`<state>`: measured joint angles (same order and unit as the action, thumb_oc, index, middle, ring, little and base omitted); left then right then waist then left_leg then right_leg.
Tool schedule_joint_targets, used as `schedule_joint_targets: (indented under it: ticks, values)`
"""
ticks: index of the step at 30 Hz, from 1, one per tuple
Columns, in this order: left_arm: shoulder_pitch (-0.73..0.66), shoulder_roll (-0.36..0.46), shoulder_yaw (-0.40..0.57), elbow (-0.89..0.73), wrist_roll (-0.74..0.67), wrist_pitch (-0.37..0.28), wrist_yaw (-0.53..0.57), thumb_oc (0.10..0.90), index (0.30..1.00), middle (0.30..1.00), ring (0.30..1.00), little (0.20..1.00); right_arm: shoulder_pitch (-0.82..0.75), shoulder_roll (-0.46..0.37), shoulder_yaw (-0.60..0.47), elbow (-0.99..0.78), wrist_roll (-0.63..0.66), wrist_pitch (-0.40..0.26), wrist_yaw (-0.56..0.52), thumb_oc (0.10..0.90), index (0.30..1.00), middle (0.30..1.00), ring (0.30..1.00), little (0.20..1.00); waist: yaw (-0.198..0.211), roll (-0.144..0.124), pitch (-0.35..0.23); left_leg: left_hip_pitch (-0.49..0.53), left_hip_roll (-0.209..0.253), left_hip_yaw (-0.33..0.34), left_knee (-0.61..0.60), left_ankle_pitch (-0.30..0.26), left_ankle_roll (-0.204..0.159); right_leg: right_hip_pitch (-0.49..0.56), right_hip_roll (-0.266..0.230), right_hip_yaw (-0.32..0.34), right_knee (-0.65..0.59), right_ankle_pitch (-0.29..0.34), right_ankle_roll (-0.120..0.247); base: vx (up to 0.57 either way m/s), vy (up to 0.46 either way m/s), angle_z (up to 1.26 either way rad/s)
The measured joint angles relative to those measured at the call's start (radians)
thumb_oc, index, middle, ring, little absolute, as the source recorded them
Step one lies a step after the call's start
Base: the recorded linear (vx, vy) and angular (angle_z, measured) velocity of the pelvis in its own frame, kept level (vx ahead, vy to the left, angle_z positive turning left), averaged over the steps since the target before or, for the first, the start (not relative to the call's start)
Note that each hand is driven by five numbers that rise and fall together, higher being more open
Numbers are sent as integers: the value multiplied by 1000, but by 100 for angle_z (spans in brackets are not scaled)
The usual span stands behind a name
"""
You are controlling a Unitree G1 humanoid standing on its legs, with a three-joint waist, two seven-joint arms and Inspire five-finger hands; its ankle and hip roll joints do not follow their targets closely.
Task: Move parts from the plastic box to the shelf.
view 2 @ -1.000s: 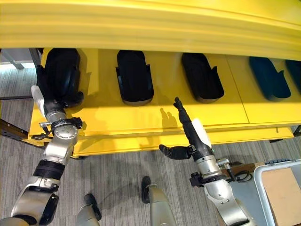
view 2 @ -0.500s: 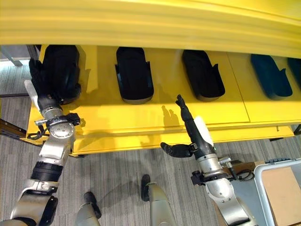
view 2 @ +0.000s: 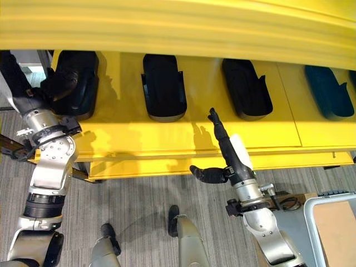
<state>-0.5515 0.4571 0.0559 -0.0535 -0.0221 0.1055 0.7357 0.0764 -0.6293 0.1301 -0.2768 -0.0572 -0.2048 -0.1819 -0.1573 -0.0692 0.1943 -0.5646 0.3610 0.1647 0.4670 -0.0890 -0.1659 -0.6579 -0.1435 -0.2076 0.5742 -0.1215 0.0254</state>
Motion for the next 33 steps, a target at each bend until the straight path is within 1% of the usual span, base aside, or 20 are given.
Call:
schedule_joint_targets:
  ticks: [3,5,6,7,9,12,13,14,15,17,20,21,22,23,24,25,28,32,33]
  values:
    - [26,11,7,-10,16,-1,-11,900,1000,1000,1000,1000,-1,0,-2,0,0,0,1,900,1000,1000,1000,1000,5,0,1,6,0,2,-1,0,1,4,-1,2,0,-2,0,0,0,0]
    - [77,60,9,-23,42,-3,-53,900,1000,1000,1000,1000,2,0,-13,0,0,0,3,900,1000,1000,1000,1000,8,2,4,8,0,3,-2,0,1,4,0,2,2,-4,-3,0,0,0]
    - [111,105,5,-28,49,-4,-79,900,1000,1000,1000,1000,6,1,-28,0,0,-1,5,900,1000,1000,1000,1000,1,2,8,10,1,4,-2,0,0,4,0,2,3,-4,-3,0,0,0]
    - [139,127,14,-32,55,-5,-97,900,1000,1000,1000,1000,6,1,-39,1,1,1,8,900,1000,1000,1000,1000,10,7,11,9,-1,3,-2,0,0,4,0,2,4,-4,-3,0,0,0]
    - [238,180,30,-48,103,-20,-141,900,1000,1000,1000,1000,13,3,-66,1,2,1,16,900,1000,1000,1000,1000,12,13,16,11,0,6,-2,-1,1,3,0,3,4,-4,-4,0,0,0]
    - [295,184,37,-59,124,-23,-171,900,1000,1000,1000,1000,26,7,-86,1,4,4,27,900,1000,1000,1000,1000,30,14,18,9,-1,5,-2,0,0,3,0,2,5,-4,-4,0,0,0]
    - [385,206,71,-96,188,-30,-213,900,1000,1000,1000,1000,26,14,-90,-5,6,-4,44,900,1000,1000,1000,1000,24,12,20,10,0,6,-2,-1,1,2,0,3,3,-5,-4,0,0,0]
    - [428,206,82,-117,204,-36,-227,900,1000,1000,1000,1000,38,19,-97,-6,12,-7,46,900,1000,1000,1000,1000,23,12,20,11,0,7,-2,-1,1,2,0,4,2,-5,-3,0,0,0]
    - [456,206,93,-129,217,-40,-239,900,1000,1000,1000,1000,44,21,-101,-4,19,-6,51,900,1000,1000,1000,1000,33,13,21,10,-1,7,-2,-1,1,2,-1,3,3,-5,-3,0,0,0]
    - [526,246,110,-166,276,-57,-274,900,1000,1000,1000,1000,49,26,-114,-6,23,-8,60,900,1000,1000,1000,1000,26,10,31,10,0,6,-3,-1,2,2,0,3,3,-6,-4,0,0,0]
    - [514,239,109,-169,312,-71,-291,900,1000,1000,1000,1000,48,27,-119,-6,23,-8,70,900,1000,1000,1000,1000,37,12,33,10,-1,6,-2,-1,1,3,-2,4,5,-6,-4,0,0,0]
    - [535,251,119,-179,331,-74,-297,900,1000,1000,1000,1000,54,28,-122,-7,23,-11,74,900,1000,1000,1000,1000,48,14,36,9,-2,5,-1,-1,1,3,-2,3,7,-6,-4,-18,-2,-4]
    - [600,273,160,-226,367,-84,-312,900,1000,1000,1000,1000,55,28,-132,-22,23,-11,78,900,1000,1000,1000,1000,47,12,44,9,0,5,-2,-1,1,2,-1,3,6,-6,-5,-12,5,-4]
    - [642,276,190,-264,391,-96,-313,900,1000,1000,1000,1000,71,28,-141,-37,24,-12,78,900,1000,1000,1000,1000,44,12,50,10,1,5,-2,0,1,2,0,3,5,-5,-6,0,0,0]
    - [691,265,212,-299,407,-114,-312,900,1000,1000,1000,1000,91,28,-153,-43,25,-14,78,900,1000,1000,1000,1000,50,15,52,11,-1,4,-3,1,1,3,0,2,7,-5,-6,0,0,0]
    - [706,260,212,-308,425,-127,-316,900,1000,1000,1000,1000,96,28,-153,-42,27,-10,82,900,1000,1000,1000,1000,64,16,53,14,-1,3,-3,1,1,4,-1,3,10,-6,-6,0,0,0]
    - [689,232,212,-305,422,-138,-319,900,1000,1000,1000,1000,71,28,-149,-42,26,-11,87,900,1000,1000,1000,1000,63,16,53,14,-2,2,-1,1,1,6,-4,3,13,-6,-6,-4,0,1]
    - [666,227,209,-288,419,-137,-320,900,1000,1000,1000,1000,64,28,-148,-43,26,-11,87,900,1000,1000,1000,1000,63,15,53,17,-2,0,-1,2,3,8,-5,3,18,-9,-6,39,3,2]
    - [655,224,201,-274,418,-136,-320,900,1000,1000,1000,1000,66,28,-148,-42,26,-10,87,900,1000,1000,1000,1000,63,16,54,20,-3,-2,-2,11,1,11,-4,3,21,-6,-7,-82,0,1]
